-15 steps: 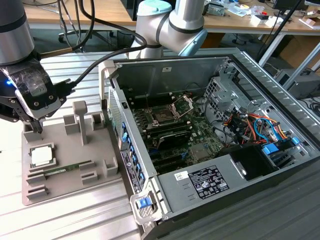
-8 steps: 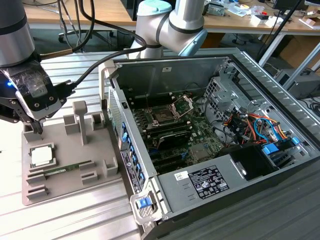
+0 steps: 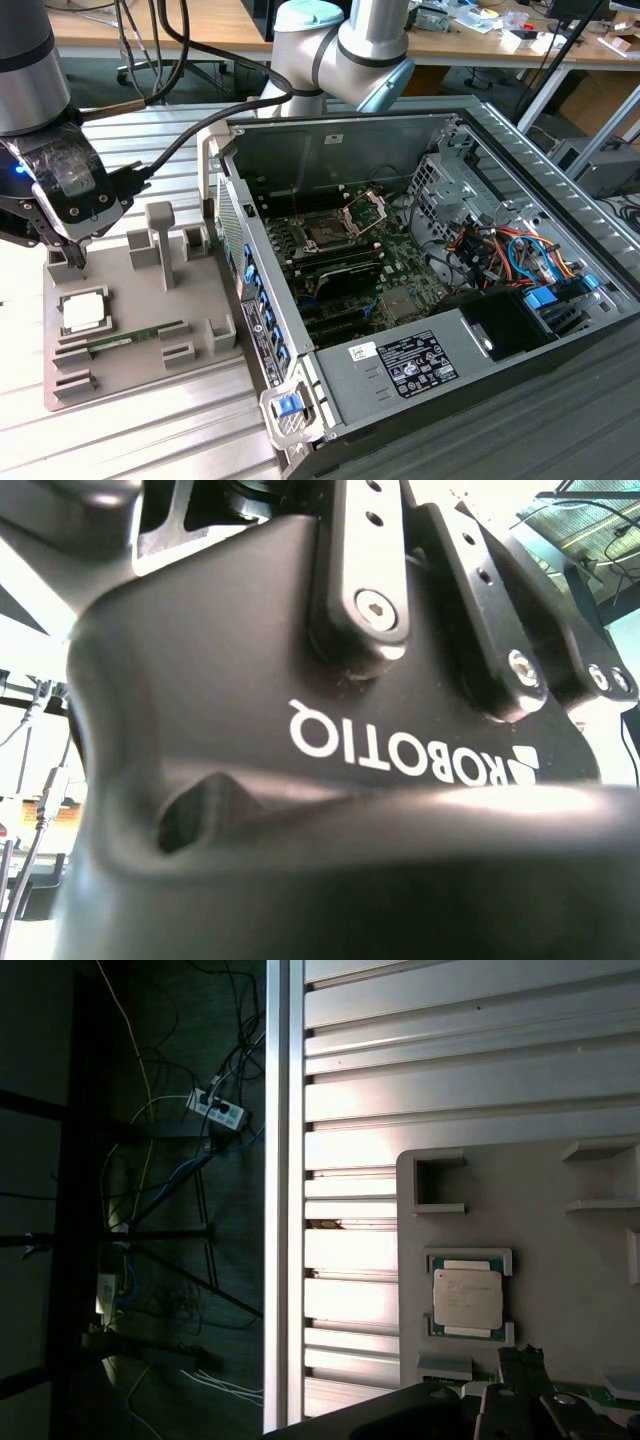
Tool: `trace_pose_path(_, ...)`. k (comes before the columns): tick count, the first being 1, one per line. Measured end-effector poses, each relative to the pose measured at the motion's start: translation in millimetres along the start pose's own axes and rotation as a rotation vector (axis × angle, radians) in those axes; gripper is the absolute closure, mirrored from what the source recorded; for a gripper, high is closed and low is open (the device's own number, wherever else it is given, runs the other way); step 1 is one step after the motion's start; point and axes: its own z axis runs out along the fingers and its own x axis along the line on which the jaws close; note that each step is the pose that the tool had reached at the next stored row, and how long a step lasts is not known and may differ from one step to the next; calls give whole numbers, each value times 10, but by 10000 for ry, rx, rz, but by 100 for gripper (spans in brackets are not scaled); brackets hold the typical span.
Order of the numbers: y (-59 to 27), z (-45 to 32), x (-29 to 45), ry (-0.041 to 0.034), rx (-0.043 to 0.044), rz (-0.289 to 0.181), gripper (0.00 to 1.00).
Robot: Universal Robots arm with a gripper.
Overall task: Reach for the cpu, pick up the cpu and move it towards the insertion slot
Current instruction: 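Reach for the cpu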
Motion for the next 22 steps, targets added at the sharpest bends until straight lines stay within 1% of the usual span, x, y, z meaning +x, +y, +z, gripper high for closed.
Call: trace_pose_path(22, -1, 31, 0, 0, 2, 0, 90)
